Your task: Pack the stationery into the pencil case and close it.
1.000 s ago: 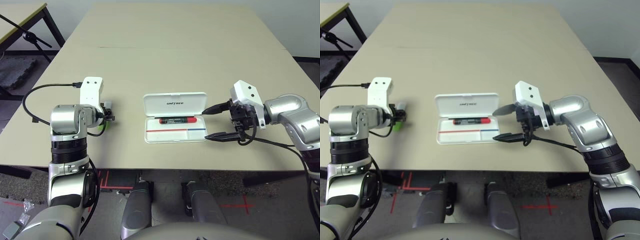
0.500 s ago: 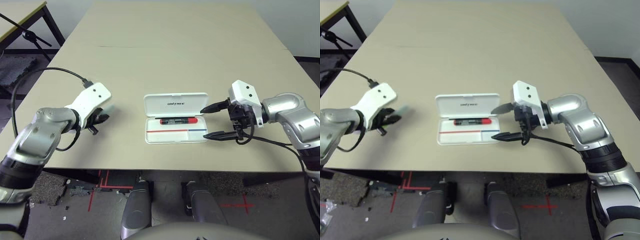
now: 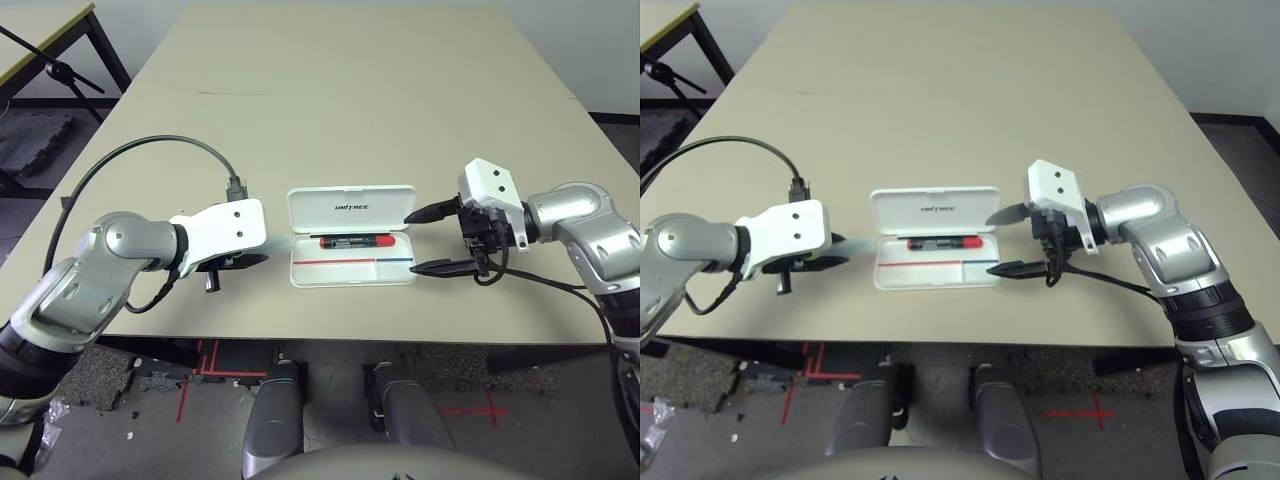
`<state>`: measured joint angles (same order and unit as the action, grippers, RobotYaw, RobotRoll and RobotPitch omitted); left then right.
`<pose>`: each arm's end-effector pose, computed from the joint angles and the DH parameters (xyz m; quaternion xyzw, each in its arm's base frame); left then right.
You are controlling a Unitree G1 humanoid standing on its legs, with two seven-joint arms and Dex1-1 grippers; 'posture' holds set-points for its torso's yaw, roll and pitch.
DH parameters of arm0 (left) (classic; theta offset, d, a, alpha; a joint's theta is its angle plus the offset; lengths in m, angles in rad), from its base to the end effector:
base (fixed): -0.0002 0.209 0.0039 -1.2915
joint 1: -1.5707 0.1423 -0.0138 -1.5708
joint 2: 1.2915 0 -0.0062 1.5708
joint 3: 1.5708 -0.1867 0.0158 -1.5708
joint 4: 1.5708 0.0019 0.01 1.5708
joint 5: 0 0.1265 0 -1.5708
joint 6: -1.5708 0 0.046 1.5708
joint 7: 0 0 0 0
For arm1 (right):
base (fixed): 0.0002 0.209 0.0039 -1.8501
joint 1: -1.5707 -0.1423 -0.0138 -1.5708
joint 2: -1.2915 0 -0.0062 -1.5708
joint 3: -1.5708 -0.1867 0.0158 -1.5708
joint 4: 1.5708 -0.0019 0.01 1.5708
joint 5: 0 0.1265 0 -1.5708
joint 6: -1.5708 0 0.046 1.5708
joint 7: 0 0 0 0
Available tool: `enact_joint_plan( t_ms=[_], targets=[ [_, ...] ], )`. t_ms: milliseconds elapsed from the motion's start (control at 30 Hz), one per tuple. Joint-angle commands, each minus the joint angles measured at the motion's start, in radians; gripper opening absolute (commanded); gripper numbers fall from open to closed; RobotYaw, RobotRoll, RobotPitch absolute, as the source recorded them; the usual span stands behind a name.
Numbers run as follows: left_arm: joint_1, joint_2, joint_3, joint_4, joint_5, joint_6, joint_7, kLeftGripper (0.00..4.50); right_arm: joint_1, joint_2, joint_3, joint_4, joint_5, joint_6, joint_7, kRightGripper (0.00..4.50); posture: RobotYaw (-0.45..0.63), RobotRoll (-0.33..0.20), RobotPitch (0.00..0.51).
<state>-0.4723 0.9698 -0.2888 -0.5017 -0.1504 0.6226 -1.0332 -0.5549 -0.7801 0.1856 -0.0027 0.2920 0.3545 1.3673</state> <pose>0.2233 0.2040 0.2075 0.4208 0.1414 -0.5202 0.7297 0.2713 -0.2323 0.1860 -0.2448 0.1226 0.6384 0.7194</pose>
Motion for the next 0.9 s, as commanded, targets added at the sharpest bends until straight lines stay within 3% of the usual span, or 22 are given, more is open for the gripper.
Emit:
enact_joint_plan(
  t_ms=[33,200,400,900],
  targets=[
    [-0.052,-0.045,-0.084,0.002,0.047,0.042,-0.003,1.09,-0.006,-0.003,0.011,0.011,-0.01,-0.014,0.011,4.5,0.07,0.0,0.134],
    [-0.154,-0.15,-0.179,0.052,0.081,0.088,-0.007,1.09,-0.015,0.006,0.013,0.019,-0.015,-0.017,0.014,4.5,0.07,0.0,0.137],
    [-0.19,-0.236,-0.26,0.096,0.103,0.118,-0.01,1.09,-0.014,0.013,0.015,0.021,-0.025,-0.022,0.011,4.5,0.06,0.0,0.14],
    [-0.192,-0.341,-0.306,0.169,0.112,0.18,0.001,1.09,0.004,0.005,0.008,0.01,-0.037,-0.027,-0.001,4.5,0.05,0.0,0.138]
  ],
)
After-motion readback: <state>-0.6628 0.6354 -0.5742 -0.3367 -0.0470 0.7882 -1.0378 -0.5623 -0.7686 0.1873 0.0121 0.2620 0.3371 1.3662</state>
